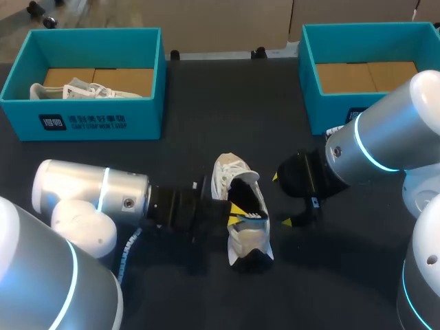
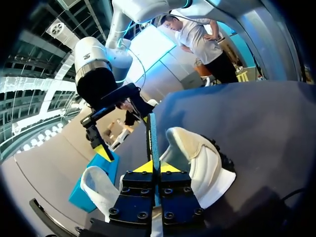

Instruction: Take the shoe out of the shoebox, open the shoe tongue, remove and reinsert the insole, then place the shoe into the shoebox

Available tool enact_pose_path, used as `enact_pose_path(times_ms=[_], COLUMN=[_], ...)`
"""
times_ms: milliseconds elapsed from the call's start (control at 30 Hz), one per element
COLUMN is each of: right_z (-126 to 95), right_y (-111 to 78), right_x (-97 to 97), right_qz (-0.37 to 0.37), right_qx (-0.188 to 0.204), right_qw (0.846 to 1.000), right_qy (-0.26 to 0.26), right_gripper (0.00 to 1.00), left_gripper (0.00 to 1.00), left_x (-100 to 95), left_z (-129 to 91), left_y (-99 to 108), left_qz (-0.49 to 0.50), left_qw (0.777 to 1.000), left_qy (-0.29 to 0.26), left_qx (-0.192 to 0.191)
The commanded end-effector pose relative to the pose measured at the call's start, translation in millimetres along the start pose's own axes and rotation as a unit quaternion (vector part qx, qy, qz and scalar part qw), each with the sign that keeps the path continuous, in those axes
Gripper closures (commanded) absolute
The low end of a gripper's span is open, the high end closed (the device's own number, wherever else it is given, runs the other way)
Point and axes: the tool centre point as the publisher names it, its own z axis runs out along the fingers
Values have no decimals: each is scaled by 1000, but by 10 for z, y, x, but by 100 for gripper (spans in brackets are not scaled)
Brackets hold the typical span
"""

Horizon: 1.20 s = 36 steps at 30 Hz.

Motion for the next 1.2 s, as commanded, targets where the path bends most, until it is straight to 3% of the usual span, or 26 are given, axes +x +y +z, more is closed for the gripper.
enact_pose_path(times_ms=[33,367,433,500,800,933,1200], right_z=[6,6,6,6,6,6,6], right_y=[2,2,2,2,2,2,2], right_x=[17,17,17,17,17,17,17], right_qz=[0,0,0,0,0,0,0], right_qx=[1,1,1,1,1,1,1], right_qw=[1000,1000,1000,1000,1000,1000,1000], right_qy=[-2,-2,-2,-2,-2,-2,-2], right_gripper=[0,0,0,0,0,0,0], left_gripper=[100,100,70,63,69,100,100], left_x=[34,40,31,14,-48,-50,-8], left_z=[75,67,44,18,-14,34,82], left_y=[84,143,98,39,-80,-60,75], left_qz=[4,21,24,25,27,26,17], left_qw=[1000,999,999,999,999,999,1000], left_qy=[-3,-28,-31,-33,-35,-30,-17], left_qx=[-7,-17,-6,-3,5,10,4])
